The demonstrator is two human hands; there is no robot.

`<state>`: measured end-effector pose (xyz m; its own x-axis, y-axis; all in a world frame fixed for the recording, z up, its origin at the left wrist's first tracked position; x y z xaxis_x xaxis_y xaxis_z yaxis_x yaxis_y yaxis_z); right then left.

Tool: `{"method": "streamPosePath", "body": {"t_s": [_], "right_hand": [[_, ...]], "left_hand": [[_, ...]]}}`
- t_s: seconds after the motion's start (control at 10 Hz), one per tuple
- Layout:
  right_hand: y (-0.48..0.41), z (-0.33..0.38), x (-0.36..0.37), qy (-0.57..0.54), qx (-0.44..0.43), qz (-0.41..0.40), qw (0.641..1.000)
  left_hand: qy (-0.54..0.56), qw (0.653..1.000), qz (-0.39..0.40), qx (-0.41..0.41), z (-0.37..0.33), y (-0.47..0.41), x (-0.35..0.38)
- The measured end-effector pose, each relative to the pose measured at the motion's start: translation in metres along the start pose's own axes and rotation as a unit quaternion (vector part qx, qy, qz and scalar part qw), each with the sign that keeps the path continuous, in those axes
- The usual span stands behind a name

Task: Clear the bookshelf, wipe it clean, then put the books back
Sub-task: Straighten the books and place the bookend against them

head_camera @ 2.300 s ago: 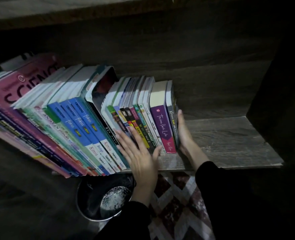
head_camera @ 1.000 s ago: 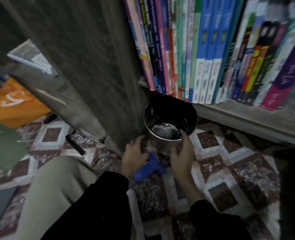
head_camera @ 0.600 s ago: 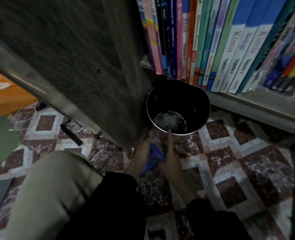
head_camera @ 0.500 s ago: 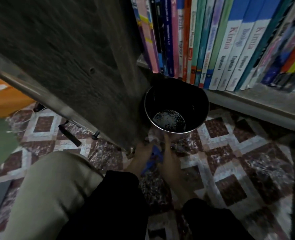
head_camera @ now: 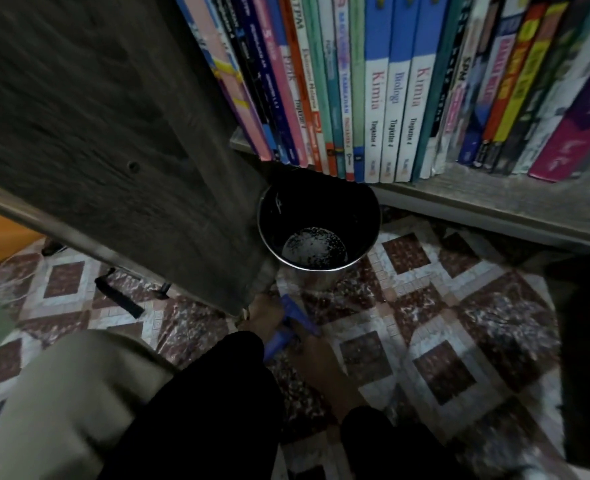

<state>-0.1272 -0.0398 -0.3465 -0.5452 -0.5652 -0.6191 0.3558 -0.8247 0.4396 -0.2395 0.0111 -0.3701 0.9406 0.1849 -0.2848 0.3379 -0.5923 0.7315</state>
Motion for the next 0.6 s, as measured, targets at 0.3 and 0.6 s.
{"method": "streamPosePath", "body": {"t_s": [0.3, 0.6], "right_hand": [[0.022, -0.037, -0.047, 0.244, 0.061, -0.117, 0.961], [0.037, -0.104, -0.045, 0.342, 0.089, -0.106, 0.93]], "left_hand": [[0.094, 0.975, 0.192, -0.064, -0.024, 0.059, 0.044], [0.131, 0.969, 0.186, -0.092, 0.009, 0.064, 0.109]]}}
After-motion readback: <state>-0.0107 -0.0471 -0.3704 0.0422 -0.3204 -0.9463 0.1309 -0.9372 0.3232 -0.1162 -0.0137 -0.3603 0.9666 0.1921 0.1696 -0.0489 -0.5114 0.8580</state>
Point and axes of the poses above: each hand's wrist, its own y-axis away from the middle knuckle, its own x-axis out of the palm, z = x × y, the point moved 6 cm from there along -y, towards the middle knuckle, and after that the axes turned 14 degrees about y, right-handed, at the moved point
